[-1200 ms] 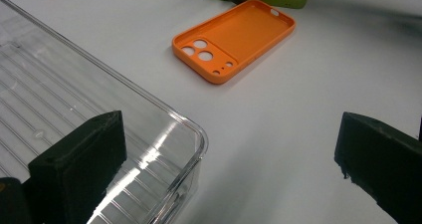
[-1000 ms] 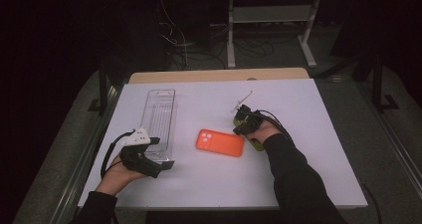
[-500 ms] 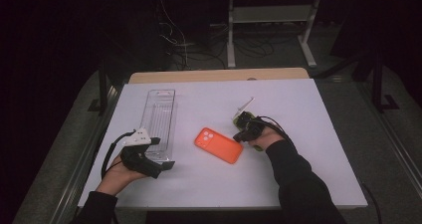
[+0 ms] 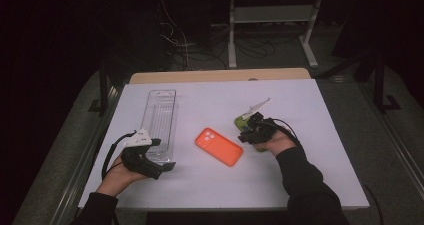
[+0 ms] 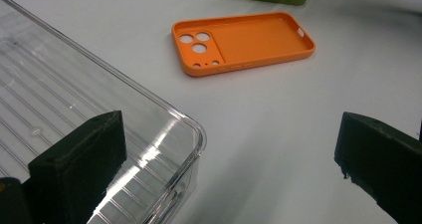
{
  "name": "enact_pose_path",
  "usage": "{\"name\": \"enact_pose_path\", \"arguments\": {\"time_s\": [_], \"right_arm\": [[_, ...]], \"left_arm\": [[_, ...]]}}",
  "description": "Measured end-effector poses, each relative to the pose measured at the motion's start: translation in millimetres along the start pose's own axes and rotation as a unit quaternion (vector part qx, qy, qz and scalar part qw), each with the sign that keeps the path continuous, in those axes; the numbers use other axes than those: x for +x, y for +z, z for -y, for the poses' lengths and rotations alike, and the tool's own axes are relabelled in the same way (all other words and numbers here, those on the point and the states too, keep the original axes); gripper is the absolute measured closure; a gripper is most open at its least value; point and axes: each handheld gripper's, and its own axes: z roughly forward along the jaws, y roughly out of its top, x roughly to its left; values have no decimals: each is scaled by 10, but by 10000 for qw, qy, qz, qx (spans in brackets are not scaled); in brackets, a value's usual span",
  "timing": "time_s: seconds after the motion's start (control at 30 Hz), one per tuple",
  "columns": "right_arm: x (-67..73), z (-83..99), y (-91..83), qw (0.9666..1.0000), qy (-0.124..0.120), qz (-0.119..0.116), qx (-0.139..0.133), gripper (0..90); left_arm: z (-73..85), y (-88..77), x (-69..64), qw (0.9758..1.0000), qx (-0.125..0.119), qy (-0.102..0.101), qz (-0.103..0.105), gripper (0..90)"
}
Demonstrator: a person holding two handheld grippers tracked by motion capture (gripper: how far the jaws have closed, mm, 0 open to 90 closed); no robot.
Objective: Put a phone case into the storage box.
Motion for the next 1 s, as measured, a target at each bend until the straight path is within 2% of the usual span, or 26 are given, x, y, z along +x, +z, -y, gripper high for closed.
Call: {"name": "enact_pose_path", "arguments": {"time_s": [0.13,0.27,0.37,0.53,0.63,0.7,0.73,0.87,0.9,1.0], "right_arm": [[56,212,-147,9996,212,60,-188,601],[126,388,-236,9986,441,210,-223,445],[196,508,-283,9981,442,334,-252,357],[300,678,-304,9969,394,497,-466,224],[317,766,-318,9956,504,465,-642,140],[326,830,-317,9941,599,473,-771,116],[326,853,-317,9940,535,515,-801,97],[345,967,-321,9936,590,486,-833,3],[353,991,-323,9932,641,465,-855,1],[372,1040,-323,9942,577,471,-781,0]], "left_arm": [[-2,-3,2,10000,59,59,-9,0],[-13,-1,-18,10000,56,13,10,0],[-12,5,-14,10000,26,22,2,0],[-3,-10,-7,10000,22,10,16,0],[-1,-10,-2,10000,22,14,12,0],[-1,-10,-2,10000,23,21,20,0],[-2,-10,-5,10000,21,18,21,0],[-1,-6,-8,10000,17,5,17,0],[-2,-6,-7,10000,21,8,21,0],[2,0,-5,10000,19,15,21,0]]}}
